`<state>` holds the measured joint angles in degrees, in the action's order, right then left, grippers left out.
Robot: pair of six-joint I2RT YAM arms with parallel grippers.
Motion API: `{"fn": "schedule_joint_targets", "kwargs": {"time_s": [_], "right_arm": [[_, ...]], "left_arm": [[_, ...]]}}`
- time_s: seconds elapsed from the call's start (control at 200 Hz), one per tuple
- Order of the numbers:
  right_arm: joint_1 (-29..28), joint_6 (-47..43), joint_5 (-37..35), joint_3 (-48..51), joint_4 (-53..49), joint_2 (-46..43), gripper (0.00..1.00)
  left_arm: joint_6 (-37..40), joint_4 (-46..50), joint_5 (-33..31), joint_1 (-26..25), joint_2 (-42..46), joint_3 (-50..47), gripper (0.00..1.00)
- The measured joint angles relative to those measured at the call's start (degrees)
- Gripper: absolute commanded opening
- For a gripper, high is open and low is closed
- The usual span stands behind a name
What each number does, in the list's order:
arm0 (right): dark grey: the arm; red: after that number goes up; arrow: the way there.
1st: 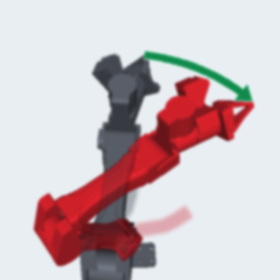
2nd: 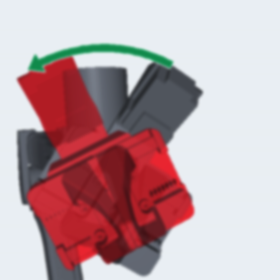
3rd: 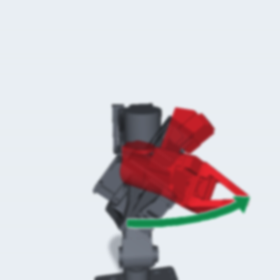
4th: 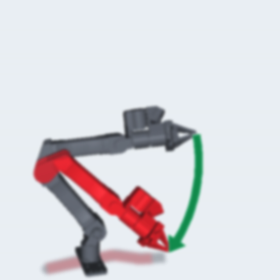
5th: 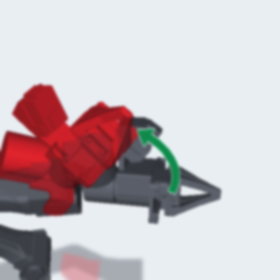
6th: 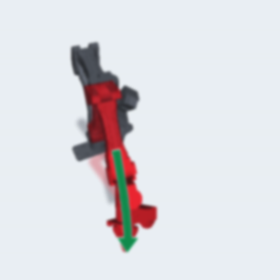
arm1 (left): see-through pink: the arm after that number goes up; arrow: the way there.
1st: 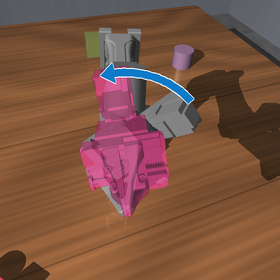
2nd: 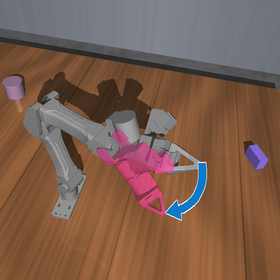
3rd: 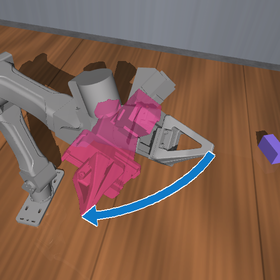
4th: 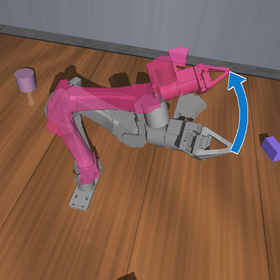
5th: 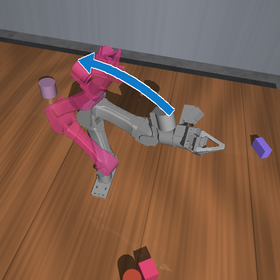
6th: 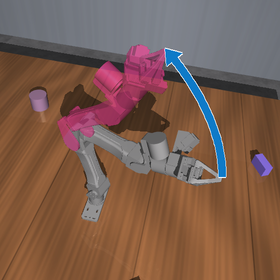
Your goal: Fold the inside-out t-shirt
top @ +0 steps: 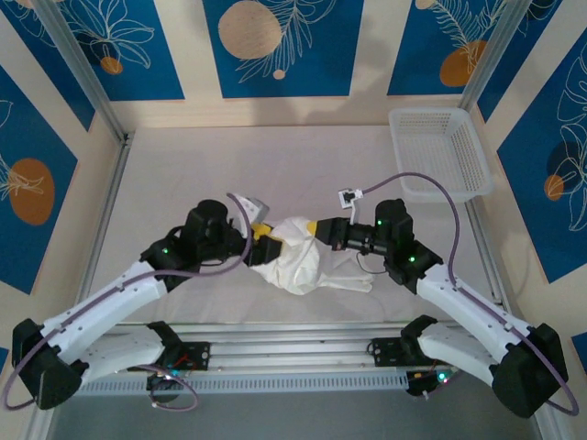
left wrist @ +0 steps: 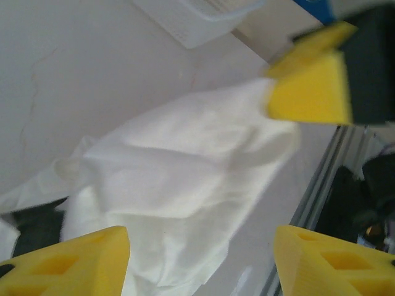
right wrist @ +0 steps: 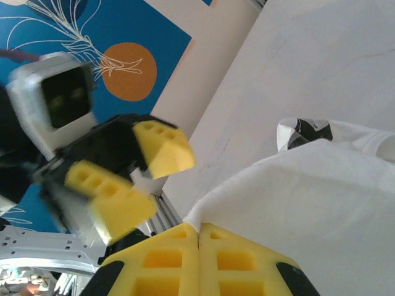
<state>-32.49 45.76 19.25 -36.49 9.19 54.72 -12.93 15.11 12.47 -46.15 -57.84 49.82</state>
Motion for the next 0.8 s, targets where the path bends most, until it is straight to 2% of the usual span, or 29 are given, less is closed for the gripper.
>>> {"fn": "schedule_joint_targets", "kwargs": {"time_s": [0.085,0.13,0.26,0.33,0.525,0.715,0.8], "right_arm": [[-0.42,-0.42,-0.28,-1.18,-0.28,0.52,0.0],[-0.59,-0.42,-0.57,-1.49,-0.44,0.63,0.0],[-1.22,-0.63,-0.87,-1.66,-1.2,0.66,0.0],[-1.44,-0.83,-1.01,-1.68,-1.84,0.66,0.0],[-1.64,-1.05,-1.25,-1.77,-2.69,0.63,0.0],[-1.68,-1.05,-1.27,-1.77,-2.84,0.63,0.0],[-1.68,-1.05,-1.27,-1.77,-2.84,0.63,0.0]], "left_arm": [[5.25,0.83,-9.29,-6.12,-1.25,1.62,0.69],[7.48,0.79,-13.94,-8.04,-2.51,1.79,0.74],[12.17,0.39,-24.04,-9.88,-7.58,1.77,0.87],[14.08,-0.13,-27.69,-9.9,-9.66,1.77,0.9],[17.46,-3.1,-31.19,-9.9,-13.57,1.77,0.99],[19.37,-7.02,-30.56,-9.81,-15.5,1.77,0.99],[19.06,-8.79,-30.93,-9.35,-16.52,1.77,0.96]]}}
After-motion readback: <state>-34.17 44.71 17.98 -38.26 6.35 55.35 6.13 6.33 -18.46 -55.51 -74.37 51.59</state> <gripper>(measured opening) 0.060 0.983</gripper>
